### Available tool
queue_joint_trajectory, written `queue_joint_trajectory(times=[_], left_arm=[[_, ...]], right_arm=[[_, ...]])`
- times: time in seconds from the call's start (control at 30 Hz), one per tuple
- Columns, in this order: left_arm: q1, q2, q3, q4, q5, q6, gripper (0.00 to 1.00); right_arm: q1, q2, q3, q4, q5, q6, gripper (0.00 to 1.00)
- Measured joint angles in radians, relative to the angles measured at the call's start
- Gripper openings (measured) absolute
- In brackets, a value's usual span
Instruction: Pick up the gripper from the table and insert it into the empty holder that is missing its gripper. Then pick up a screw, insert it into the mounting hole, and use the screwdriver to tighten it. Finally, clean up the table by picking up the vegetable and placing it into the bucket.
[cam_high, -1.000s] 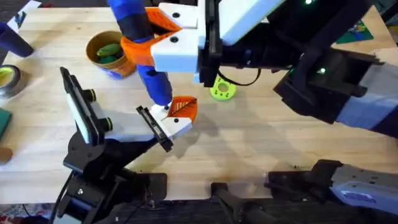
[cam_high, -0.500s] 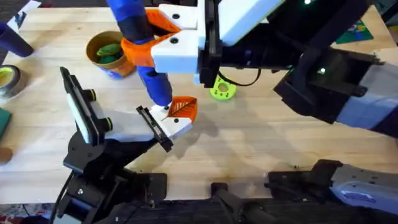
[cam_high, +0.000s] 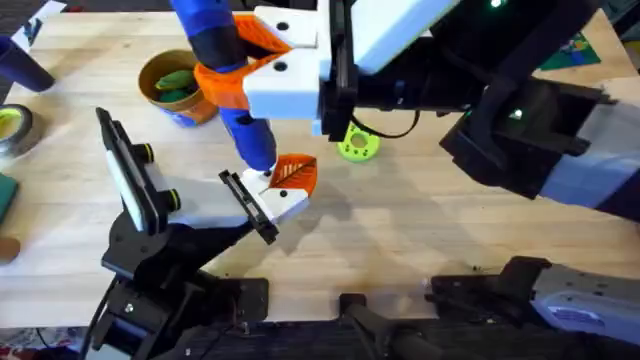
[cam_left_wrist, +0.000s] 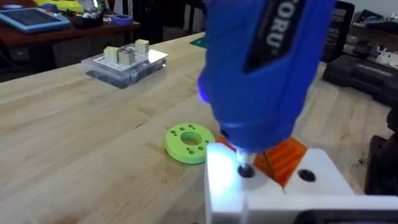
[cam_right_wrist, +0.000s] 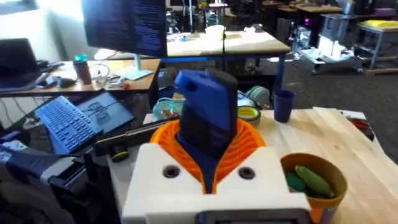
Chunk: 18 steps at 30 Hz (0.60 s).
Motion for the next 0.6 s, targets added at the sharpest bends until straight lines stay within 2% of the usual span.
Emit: queue_joint_trajectory(times=[0.27, 0.47, 0.6], left_arm=[[0.000, 0.000, 0.000, -0.001, 0.000, 0.000, 0.014], [0.000, 0.000, 0.000, -0.001, 0.000, 0.000, 0.014], [0.000, 0.000, 0.000, -0.001, 0.000, 0.000, 0.014]], right_arm=[[-0.035, -0.005, 0.000, 0.196, -0.075, 0.091, 0.042], [-0.092, -0.022, 0.000, 0.196, -0.087, 0.150, 0.042], [-0.132, -0.023, 0.000, 0.126, -0.099, 0.142, 0.042]])
